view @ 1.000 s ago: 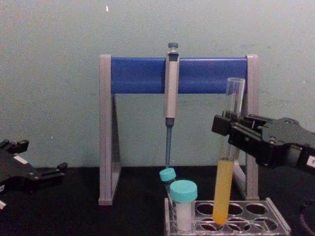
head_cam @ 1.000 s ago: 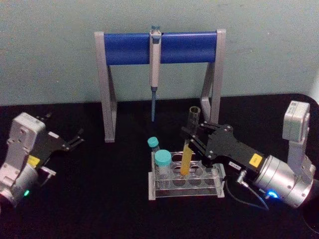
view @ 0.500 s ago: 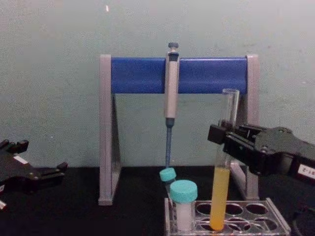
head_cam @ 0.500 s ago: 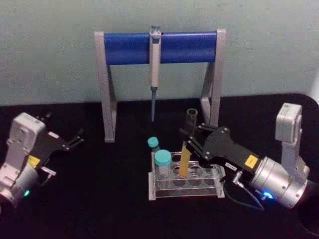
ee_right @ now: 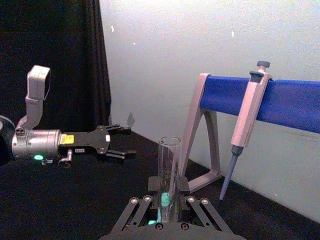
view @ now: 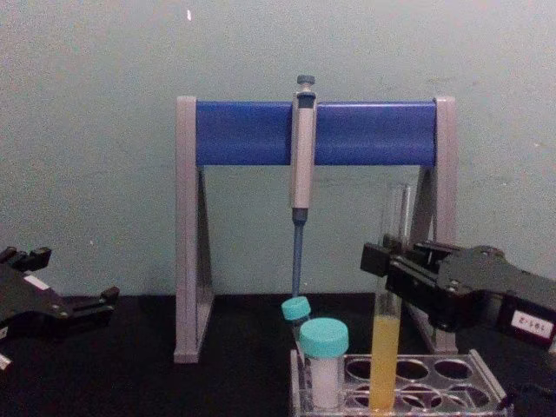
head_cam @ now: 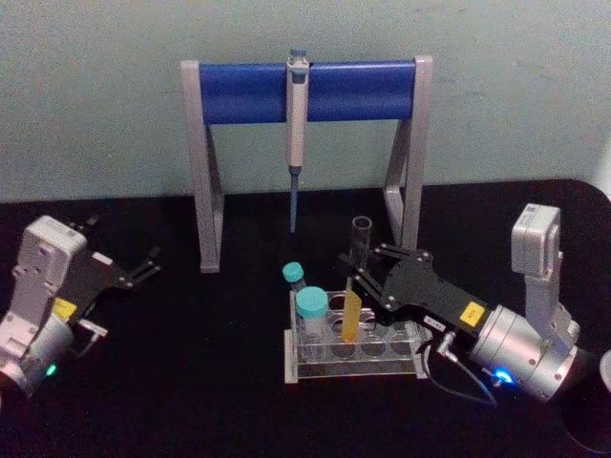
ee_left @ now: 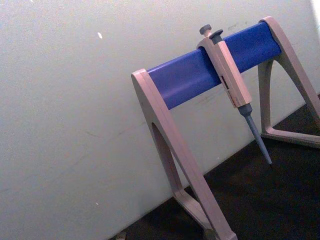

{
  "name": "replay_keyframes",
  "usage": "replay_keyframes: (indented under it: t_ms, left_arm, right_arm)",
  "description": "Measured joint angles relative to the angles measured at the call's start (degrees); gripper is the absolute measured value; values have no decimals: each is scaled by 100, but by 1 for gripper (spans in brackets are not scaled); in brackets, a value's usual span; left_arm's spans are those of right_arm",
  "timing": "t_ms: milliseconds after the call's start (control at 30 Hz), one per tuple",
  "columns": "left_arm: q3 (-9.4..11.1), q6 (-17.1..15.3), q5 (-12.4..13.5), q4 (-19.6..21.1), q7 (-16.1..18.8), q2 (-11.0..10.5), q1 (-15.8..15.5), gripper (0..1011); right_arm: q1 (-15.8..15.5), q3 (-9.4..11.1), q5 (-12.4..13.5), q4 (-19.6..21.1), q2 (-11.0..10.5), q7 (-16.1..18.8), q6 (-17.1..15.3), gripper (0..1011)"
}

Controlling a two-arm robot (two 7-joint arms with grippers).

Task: Pick up the test tube from the test tube rack, shake it, then place it back into the test tube rack.

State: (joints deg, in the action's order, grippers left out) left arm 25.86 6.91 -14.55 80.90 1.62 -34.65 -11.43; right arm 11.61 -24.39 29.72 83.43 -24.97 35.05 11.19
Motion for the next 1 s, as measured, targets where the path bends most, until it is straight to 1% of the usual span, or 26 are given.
replay_keyframes:
  t_ms: [1000]
  left_arm:
    - [0, 0, 0, 0, 0, 0, 0, 1001]
  right_arm:
    - [67, -102, -53, -408, 203, -23, -93, 232]
